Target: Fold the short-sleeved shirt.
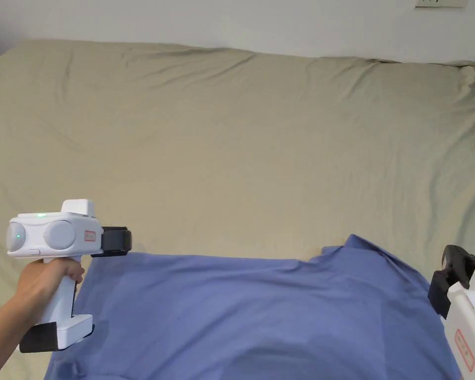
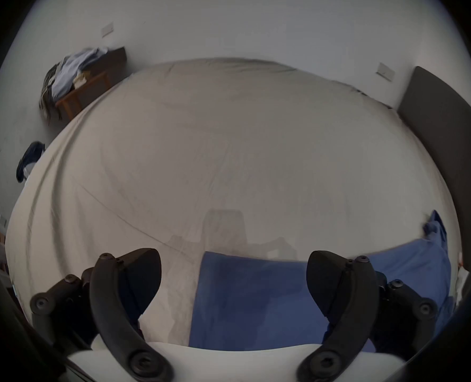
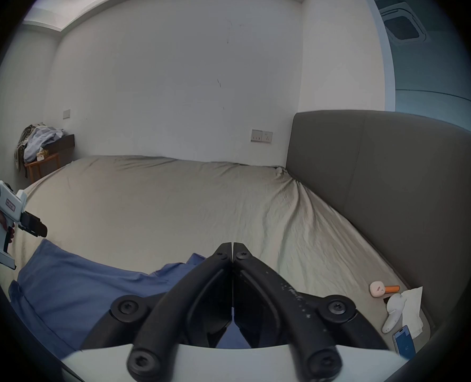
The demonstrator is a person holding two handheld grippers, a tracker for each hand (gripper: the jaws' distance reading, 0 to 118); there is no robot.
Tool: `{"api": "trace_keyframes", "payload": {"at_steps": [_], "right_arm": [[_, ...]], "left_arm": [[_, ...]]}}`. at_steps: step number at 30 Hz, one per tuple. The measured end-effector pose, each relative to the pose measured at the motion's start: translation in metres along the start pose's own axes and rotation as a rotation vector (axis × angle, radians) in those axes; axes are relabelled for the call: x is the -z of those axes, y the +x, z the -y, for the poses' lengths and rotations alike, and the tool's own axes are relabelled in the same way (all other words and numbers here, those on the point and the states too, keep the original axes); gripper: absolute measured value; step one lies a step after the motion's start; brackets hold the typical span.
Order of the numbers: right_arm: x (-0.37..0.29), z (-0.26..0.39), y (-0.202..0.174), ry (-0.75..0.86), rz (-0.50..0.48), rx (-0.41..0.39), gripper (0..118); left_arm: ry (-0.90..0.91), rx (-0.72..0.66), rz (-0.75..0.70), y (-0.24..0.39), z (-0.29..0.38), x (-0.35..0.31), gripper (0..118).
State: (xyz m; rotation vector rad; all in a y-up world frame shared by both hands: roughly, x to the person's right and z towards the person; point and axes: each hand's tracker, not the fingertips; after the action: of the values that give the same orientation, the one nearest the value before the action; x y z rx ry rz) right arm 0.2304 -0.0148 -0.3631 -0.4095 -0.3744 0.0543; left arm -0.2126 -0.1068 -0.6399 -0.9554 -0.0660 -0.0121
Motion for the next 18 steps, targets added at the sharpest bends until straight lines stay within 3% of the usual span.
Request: {"api": "trace_keyframes", "payload": {"at_steps": [3, 4, 5, 7, 9, 10, 13, 15, 17, 18], "right_arm": [[0.014, 0.005, 0.000, -0.036, 0.004, -0.005, 2], [0.019, 0.007, 0.000, -0.049, 0.006, -0.006, 2], [0.024, 0.009, 0.001, -0.066, 0.009, -0.003, 2], [0.037, 0.011, 0.007, -0.119, 0.008, 0.007, 2], [0.055, 0.013, 0.013, -0.183, 0.013, 0.018, 3], [0.068, 0.013, 0.017, -0.230, -0.004, 0.016, 6], [0.118, 0.024, 0.037, -0.352, -0.052, 0.005, 44], [0.147, 0.032, 0.041, -0.432, -0.054, -0.007, 77], [0.171, 0.040, 0.043, -0.471, -0.023, -0.002, 93], [0.183, 0.044, 0.044, -0.508, -0.029, 0.012, 91]], "left_arm": [[-0.051, 0.003, -0.010, 0.000, 0.009, 0.023, 94], [-0.068, 0.006, -0.007, 0.002, 0.013, 0.027, 81], [-0.087, 0.023, 0.008, 0.003, 0.017, 0.032, 58], [0.002, 0.052, -0.024, 0.010, 0.024, 0.024, 53], [-0.026, 0.068, 0.030, 0.014, 0.018, 0.018, 13], [-0.020, 0.076, 0.033, 0.018, 0.018, 0.016, 3], [0.027, 0.098, 0.015, 0.024, 0.018, 0.003, 3], [0.089, 0.078, 0.035, 0.023, 0.018, -0.015, 3], [0.126, 0.046, 0.073, 0.019, 0.017, -0.032, 3], [0.140, 0.038, 0.089, 0.017, 0.017, -0.042, 3]]}}
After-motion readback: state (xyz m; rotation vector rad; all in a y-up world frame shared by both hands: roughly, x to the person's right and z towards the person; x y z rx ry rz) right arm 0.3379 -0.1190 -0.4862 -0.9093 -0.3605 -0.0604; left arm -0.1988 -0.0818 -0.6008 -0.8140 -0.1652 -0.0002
